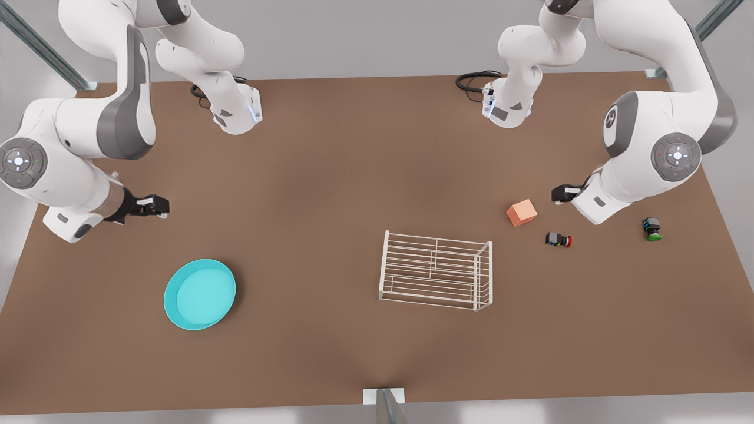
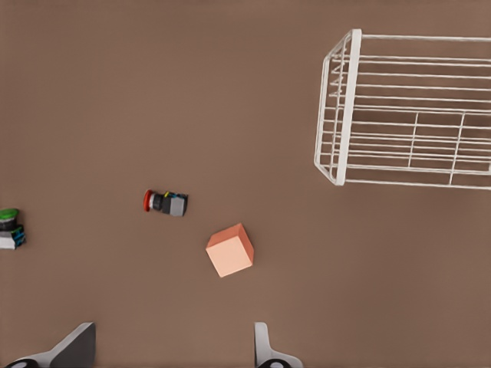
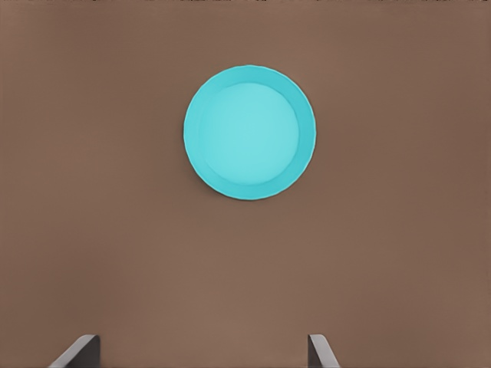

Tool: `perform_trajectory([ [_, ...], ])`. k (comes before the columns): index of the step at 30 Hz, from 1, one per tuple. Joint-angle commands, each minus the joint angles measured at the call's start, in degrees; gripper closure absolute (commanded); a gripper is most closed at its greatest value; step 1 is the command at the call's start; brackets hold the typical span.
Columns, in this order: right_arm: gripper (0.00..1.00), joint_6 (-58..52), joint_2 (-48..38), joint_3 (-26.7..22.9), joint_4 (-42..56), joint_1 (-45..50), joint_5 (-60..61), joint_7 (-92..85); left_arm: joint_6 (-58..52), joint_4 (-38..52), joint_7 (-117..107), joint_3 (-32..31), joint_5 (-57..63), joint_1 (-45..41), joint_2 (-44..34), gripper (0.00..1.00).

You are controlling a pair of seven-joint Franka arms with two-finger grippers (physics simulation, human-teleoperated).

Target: Place the plate on the shelf with right arm and place the red button switch in the plate with left arm

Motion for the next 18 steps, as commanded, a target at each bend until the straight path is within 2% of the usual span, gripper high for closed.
perform_trajectory([
  [1, 0.00, 1.69, -0.01, -0.02, 0.04, -0.56, 0.27, -2.60, 0.37, 0.03, 1.11, 0.00, -0.07, 0.03, -0.02, 0.00],
  [3, 0.00, 2.74, 1.65, 0.07, 0.39, -1.35, 0.45, -3.65, 0.20, 0.03, 1.11, -0.09, -0.07, 0.03, -0.11, 0.00],
  [5, 0.00, 4.06, 15.10, -0.02, 12.34, -6.80, 4.57, -19.46, 0.20, 0.03, 1.11, -0.09, -0.07, -0.06, -0.11, 0.00],
  [6, 0.00, 8.53, 20.99, -0.02, 14.90, -10.31, 8.53, -24.39, 0.20, 0.03, 1.11, -0.09, -0.07, 0.03, -0.02, 0.00],
  [10, 0.00, 24.10, 31.10, 0.07, 14.98, -14.01, 13.36, -26.42, 0.20, 0.03, 1.11, -0.09, -0.07, 0.03, 0.06, 0.00],
  [14, 0.00, 31.04, 36.29, 0.16, 14.28, -14.71, 18.29, -28.44, 0.20, 0.03, 1.11, -0.09, -0.07, 0.03, 0.24, 0.00],
  [18, 0.00, 31.93, 38.49, 0.07, 11.82, -16.29, 22.25, -28.44, 0.20, -0.06, 1.11, 0.00, -0.07, 0.12, 0.24, 0.00],
])
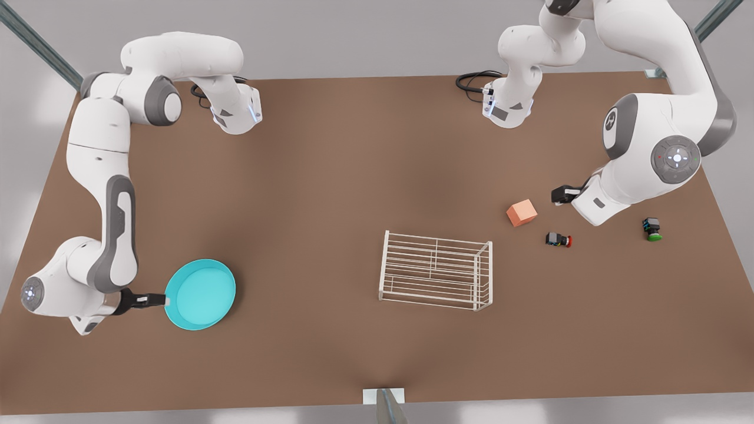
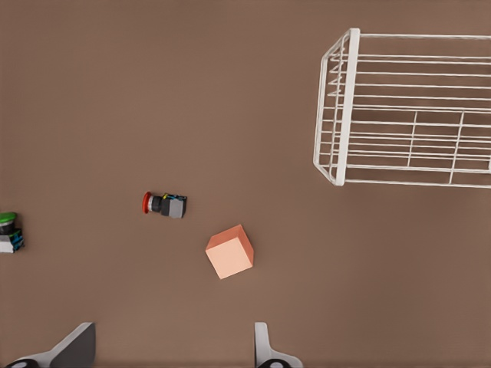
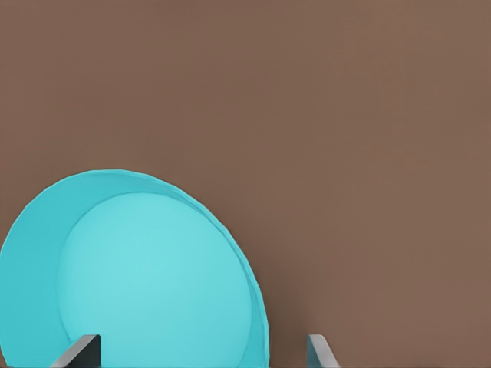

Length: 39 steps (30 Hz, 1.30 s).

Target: Place the plate on the shelf with right arm and place the red button switch in the plate with left arm

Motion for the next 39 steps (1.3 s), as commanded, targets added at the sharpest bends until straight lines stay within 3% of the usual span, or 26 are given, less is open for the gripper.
perform_trajectory([
  [1, 0.00, 5.78, 0.14, -0.02, -1.20, -0.29, 3.12, -12.89, -0.02, -0.01, 0.41, 0.00, 0.03, 0.02, -0.06, 0.00],
  [15, 0.00, 5.52, 2.78, 0.24, -5.24, -1.00, 9.01, -13.33, -0.10, -0.19, 0.41, 0.00, 0.03, 0.28, 0.03, 0.00],
  [18, 0.25, 5.25, 2.78, 0.24, -5.33, -1.00, 9.01, -13.33, -0.28, -0.28, 0.41, 0.00, 0.03, 0.28, -0.06, 0.00],
  [20, 0.33, 5.25, 3.13, 0.24, -5.33, -1.00, 8.92, -13.42, -0.28, -0.28, 0.41, 0.00, 0.03, 0.28, 0.03, 0.00],
  [24, 0.34, 5.69, 4.01, 0.24, -5.24, -1.00, 9.01, -13.42, -0.28, -0.28, 0.41, -0.09, 0.03, 0.28, -0.06, 0.00],
  [27, 0.41, 5.78, 4.10, 0.15, -5.24, -0.91, 8.83, -13.42, -0.28, -0.28, 0.41, 0.00, 0.03, 0.37, -0.06, 0.00],
  [30, 0.60, 5.52, 4.01, 0.24, -5.24, -0.91, 8.39, -13.50, -0.28, -0.28, 0.41, 0.00, 0.03, 0.37, -0.06, 0.00],
  [32, 0.79, 5.25, 4.01, 0.24, -5.24, -0.91, 8.21, -13.50, -0.28, -0.28, 0.41, 0.00, 0.03, 0.37, 0.03, 0.00],
  [39, 0.79, -2.31, -2.40, 1.82, -4.63, -0.56, 8.65, -15.09, -0.28, -0.37, 0.41, -0.09, 0.03, 0.54, 0.03, 0.00],
])
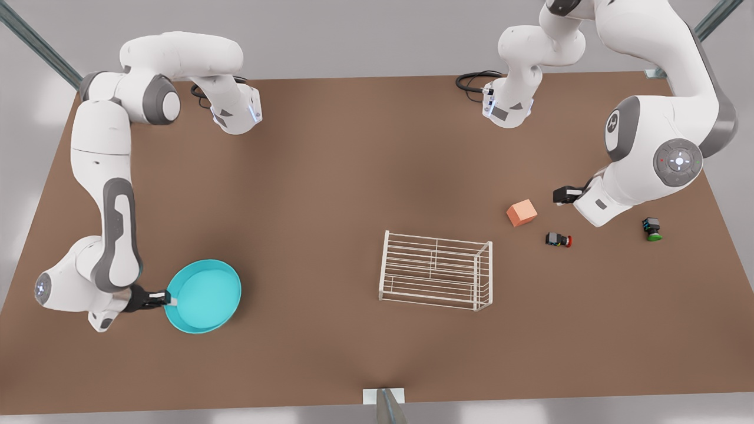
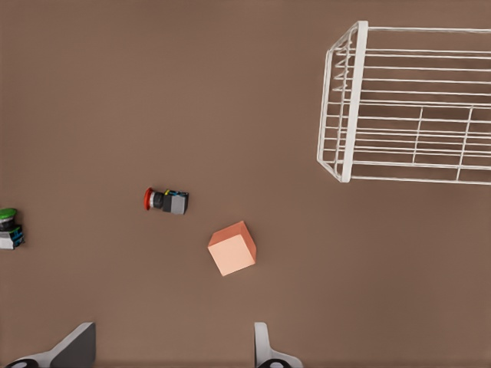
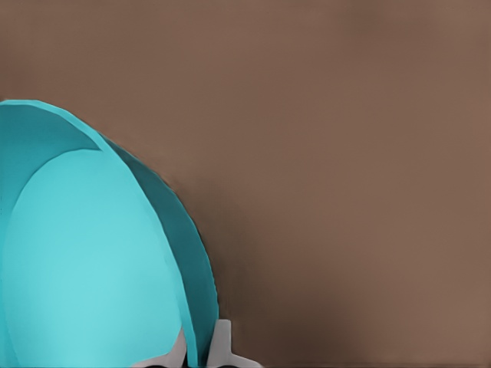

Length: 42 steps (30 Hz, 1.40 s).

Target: Place the plate on the shelf with right arm and place the red button switch in the plate with left arm

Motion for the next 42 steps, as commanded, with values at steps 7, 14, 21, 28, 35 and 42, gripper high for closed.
perform_trajectory([
  [7, 0.79, -6.56, -4.08, 18.22, 1.46, 0.06, 0.69, 2.30, -0.99, 0.02, -0.04, 0.06, 0.12, 0.69, 0.82, 0.00],
  [14, 0.79, -5.86, -4.08, 22.53, 8.93, 13.15, -0.10, 30.51, 1.29, -0.77, -1.53, 0.15, 0.56, 4.38, 3.37, 0.00],
  [21, 0.79, 5.48, -3.47, 19.63, 11.57, 26.86, -0.63, 52.93, 27.21, -23.61, -38.61, 1.99, 0.73, 3.94, 2.48, 0.00],
  [28, 0.79, 14.62, 2.16, 13.21, 17.11, 37.05, -0.72, 61.72, 62.02, -42.69, -80.72, 8.15, -5.93, 4.38, 5.47, 0.00],
  [35, 0.79, 19.89, 4.27, 10.31, 16.85, 43.82, -1.33, 61.81, 60.79, -43.57, -75.18, 8.50, -6.30, 4.91, 8.46, 0.00],
  [42, 0.79, 22.36, 6.29, 9.17, 16.67, 45.32, -2.12, 61.63, 61.06, -42.51, -81.25, 9.02, -5.51, 4.38, 11.10, 0.00],
])
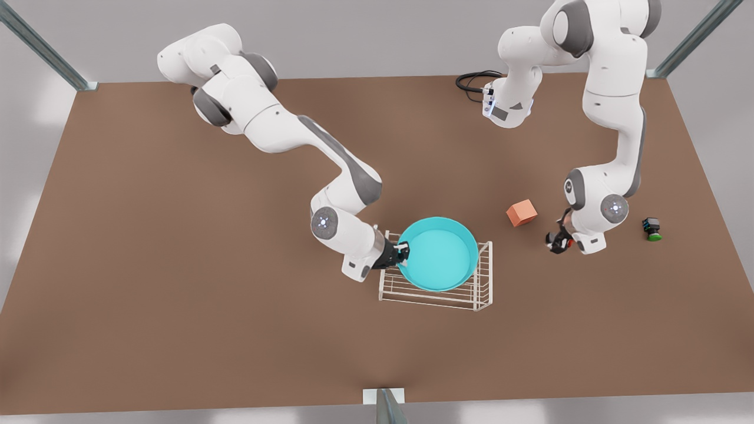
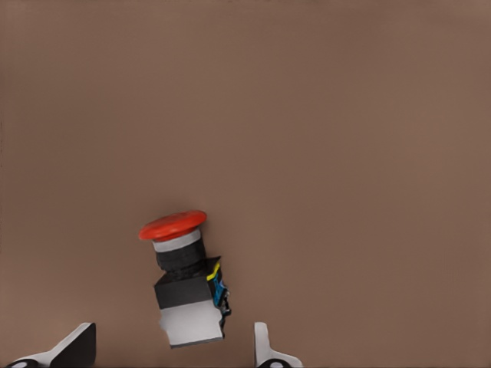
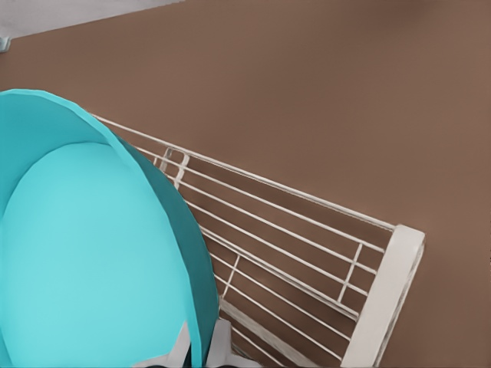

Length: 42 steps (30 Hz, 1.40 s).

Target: Place the plate on the shelf with right arm and place the red button switch in the plate with left arm

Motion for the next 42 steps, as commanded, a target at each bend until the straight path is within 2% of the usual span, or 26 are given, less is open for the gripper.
perform_trajectory([
  [1, 0.79, 3.09, 0.36, -0.13, 0.05, 0.04, -0.52, 13.73, 1.50, 0.84, -28.43, 0.04, 0.26, 0.32, 0.73, 0.00],
  [5, 0.79, 4.50, 1.15, -0.22, 0.14, 0.21, -0.61, 13.73, 4.22, 1.55, -31.87, 0.04, 0.26, 0.23, 2.22, 0.00],
  [8, 0.79, 4.76, 1.15, -0.21, 0.14, 0.57, -0.61, 13.82, 5.46, 1.38, -31.69, 0.04, 5.18, 0.15, 2.66, 0.00],
  [9, 0.51, 4.76, 1.15, -0.22, 0.05, 0.57, -0.61, 14.08, 5.46, 1.38, -31.43, 0.04, 5.18, 0.14, 2.66, 0.00],
  [10, 0.00, 4.76, 1.06, -0.22, 0.05, 0.57, -1.75, 13.73, 5.37, 1.29, -31.34, 0.04, 6.15, 0.06, 2.66, 0.00],
  [14, 0.00, 3.97, 0.36, -0.30, 0.05, 0.65, -1.93, 13.90, 4.84, 1.11, -20.97, -0.05, 8.17, -0.47, 2.66, 0.00],
  [17, 0.00, -4.37, -6.93, -0.13, -0.39, 1.09, -3.86, 14.17, 3.70, 1.11, -20.53, -0.05, 8.17, -0.47, 3.02, 0.00],
  [19, 0.00, -15.96, -14.21, -1.27, -3.02, -0.13, -9.38, 14.17, 2.30, 1.11, -20.53, -0.05, 8.09, -0.56, 3.10, 0.00],
  [20, 0.00, -26.23, -16.77, -1.27, -3.02, -3.64, -13.17, 13.03, 1.94, 1.11, -20.53, -0.05, 8.09, -0.56, 3.19, 0.00],
  [22, 0.00, -42.61, -19.24, -1.27, -3.02, -14.81, -21.34, -3.56, 2.03, 1.11, -20.62, -0.05, 8.09, -0.56, 3.98, 0.00],
  [23, 0.00, -46.38, -18.80, -1.36, -3.11, -20.77, -27.49, -15.24, 2.03, 1.11, -20.71, -0.05, 8.09, -0.65, 4.07, 0.00],
  [25, 0.00, -46.92, -18.19, -1.53, -7.76, -27.64, -38.12, -23.80, 2.03, 1.11, -20.71, -0.05, 7.91, -0.73, 4.42, 0.00],
  [26, 0.00, -47.71, -17.74, -2.50, -7.86, -28.88, -40.51, -23.89, 2.03, 1.11, -20.97, -0.05, 7.73, -0.91, 4.51, 0.16],
  [27, 0.00, -49.47, -18.88, -3.82, -7.24, -29.14, -39.90, -26.26, 2.03, 1.11, -20.97, -0.05, 7.65, -0.91, 4.51, 0.26],
  [30, 0.00, -52.19, -32.59, -4.35, -11.02, -31.25, -33.04, -29.16, 2.03, 1.11, -20.97, -0.05, 7.65, -0.91, 4.51, 0.27],
  [31, 0.00, -52.19, -34.00, -4.35, -11.46, -31.16, -32.34, -29.16, 2.03, 1.11, -20.97, -0.05, 7.56, -0.91, 4.60, 0.28],
  [35, 0.00, -52.19, -35.32, -5.49, -12.42, -31.25, -30.93, -30.04, 2.12, 1.20, -20.88, -0.05, 7.56, -0.91, 4.77, 0.30],
  [38, 0.00, -52.02, -36.82, -5.66, -14.01, -31.25, -31.02, -29.95, 2.12, 1.20, -20.97, -0.05, 7.56, -0.91, 4.68, 0.47],
  [42, 0.00, -52.02, -36.82, -6.54, -14.01, -31.25, -29.44, -30.22, 2.03, 1.38, -21.23, -0.05, 7.56, -0.91, 3.54, 0.48],
])
